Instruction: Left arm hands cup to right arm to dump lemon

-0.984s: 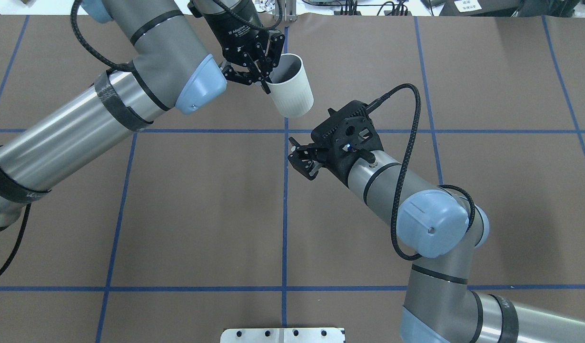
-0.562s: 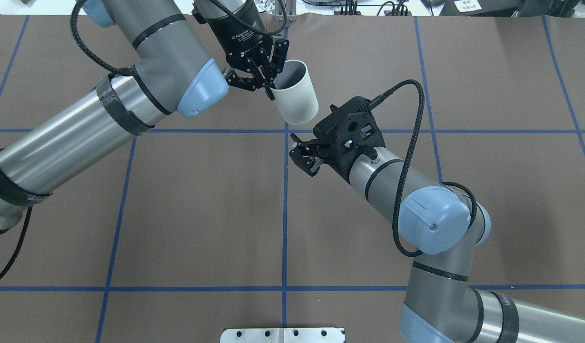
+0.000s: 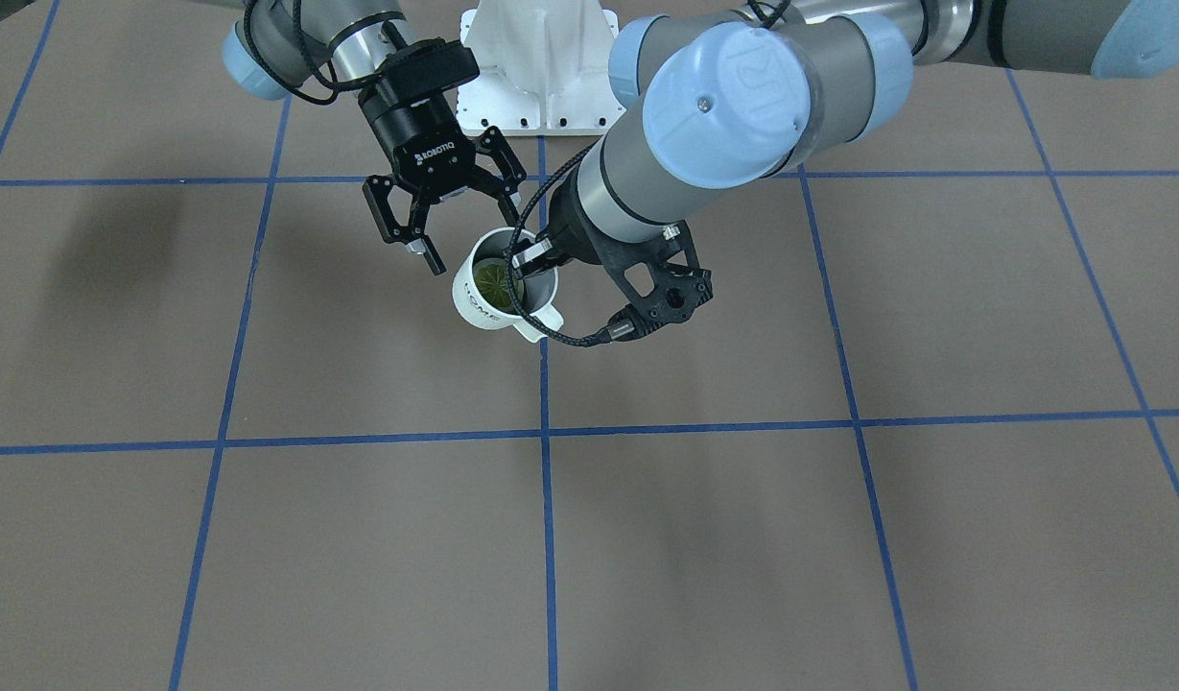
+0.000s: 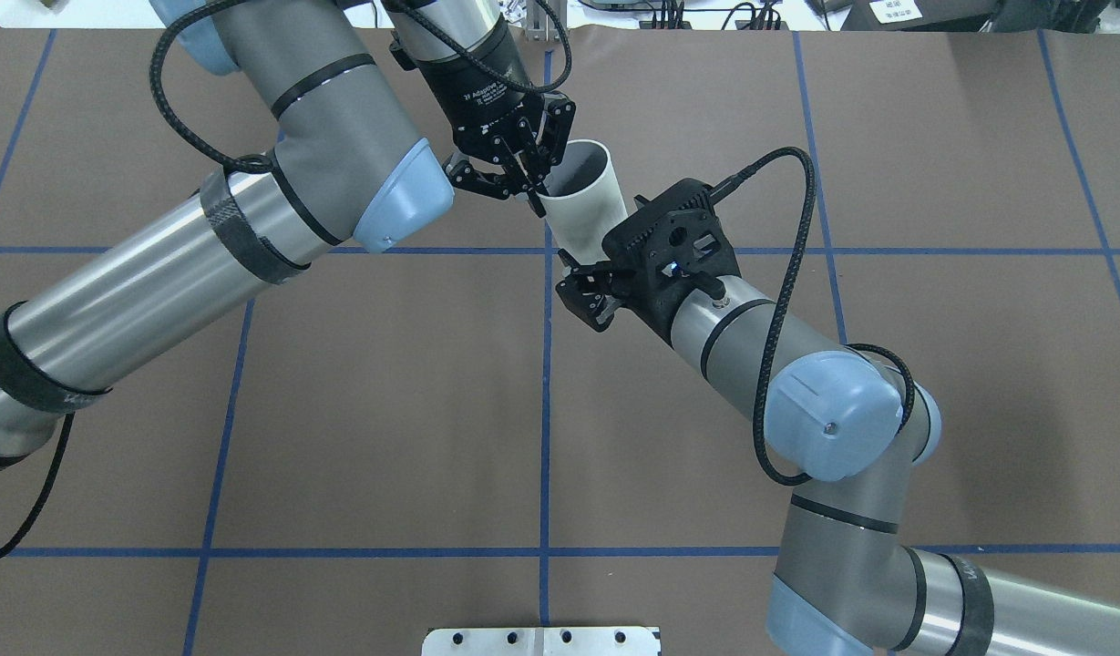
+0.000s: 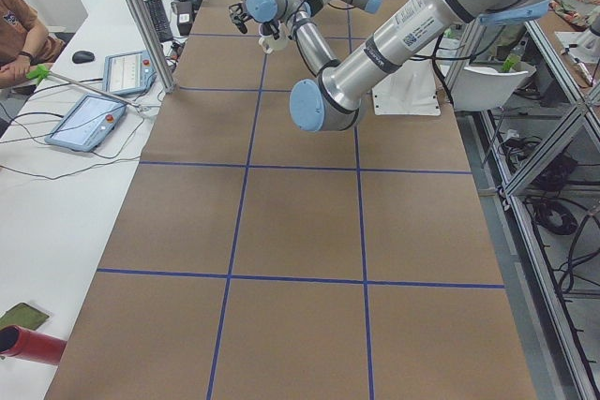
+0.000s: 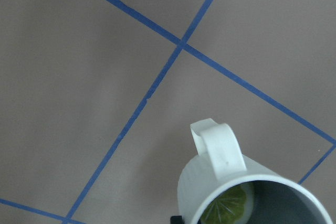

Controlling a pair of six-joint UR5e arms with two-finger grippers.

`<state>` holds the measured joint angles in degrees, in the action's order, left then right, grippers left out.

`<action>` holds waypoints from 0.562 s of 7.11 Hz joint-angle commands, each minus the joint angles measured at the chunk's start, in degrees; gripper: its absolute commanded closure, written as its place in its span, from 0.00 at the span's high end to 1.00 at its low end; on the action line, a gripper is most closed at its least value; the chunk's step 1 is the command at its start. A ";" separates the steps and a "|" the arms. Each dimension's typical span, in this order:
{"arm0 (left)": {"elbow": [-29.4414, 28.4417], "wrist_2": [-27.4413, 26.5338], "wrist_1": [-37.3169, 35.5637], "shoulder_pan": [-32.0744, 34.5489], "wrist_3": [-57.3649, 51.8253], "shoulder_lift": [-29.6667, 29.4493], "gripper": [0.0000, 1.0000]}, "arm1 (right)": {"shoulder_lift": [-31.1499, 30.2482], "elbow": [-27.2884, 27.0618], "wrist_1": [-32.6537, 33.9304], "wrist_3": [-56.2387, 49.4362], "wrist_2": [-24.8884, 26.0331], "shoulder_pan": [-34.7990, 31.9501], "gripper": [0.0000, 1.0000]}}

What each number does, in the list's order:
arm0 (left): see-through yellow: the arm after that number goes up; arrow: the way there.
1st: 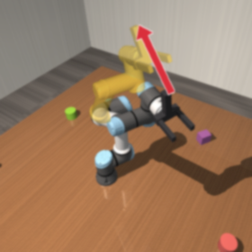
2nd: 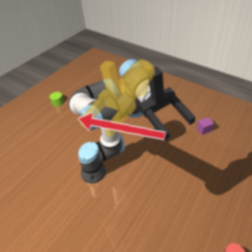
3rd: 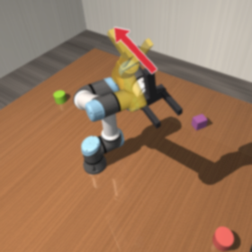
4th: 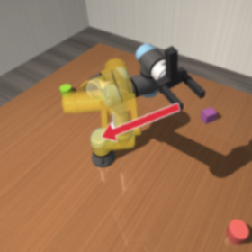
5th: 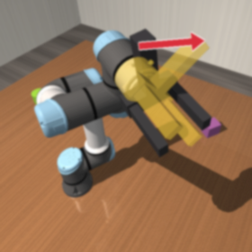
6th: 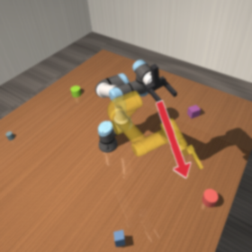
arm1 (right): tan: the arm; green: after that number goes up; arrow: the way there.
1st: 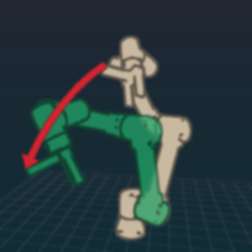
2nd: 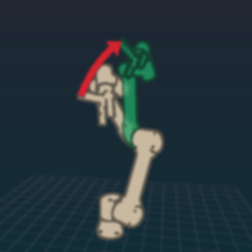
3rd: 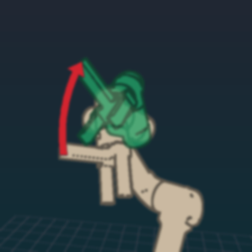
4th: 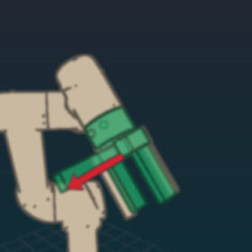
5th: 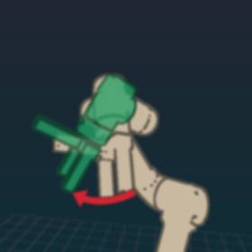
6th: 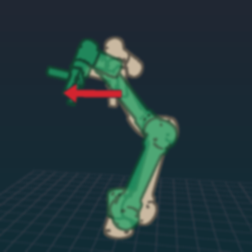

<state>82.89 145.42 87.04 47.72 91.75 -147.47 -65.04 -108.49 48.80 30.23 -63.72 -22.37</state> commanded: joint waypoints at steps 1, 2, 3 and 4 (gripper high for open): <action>1.31 0.03 -0.03 -1.04 0.98 0.08 0.00 | 0.00 0.30 0.07 0.00 0.00 -0.56 0.99; 1.40 0.03 0.06 -1.31 1.76 -0.01 0.00 | 0.00 0.39 0.07 0.00 0.00 -0.65 0.99; 1.40 0.03 -0.03 -1.48 1.86 -0.01 0.00 | 0.00 0.47 0.07 0.00 0.00 -0.65 0.99; 1.92 0.03 0.06 -1.66 1.94 -0.01 0.00 | 0.00 0.47 0.07 0.00 0.00 -0.65 0.99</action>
<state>84.36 145.44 87.05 46.31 93.49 -147.48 -65.02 -108.07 48.87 30.23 -63.73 -22.94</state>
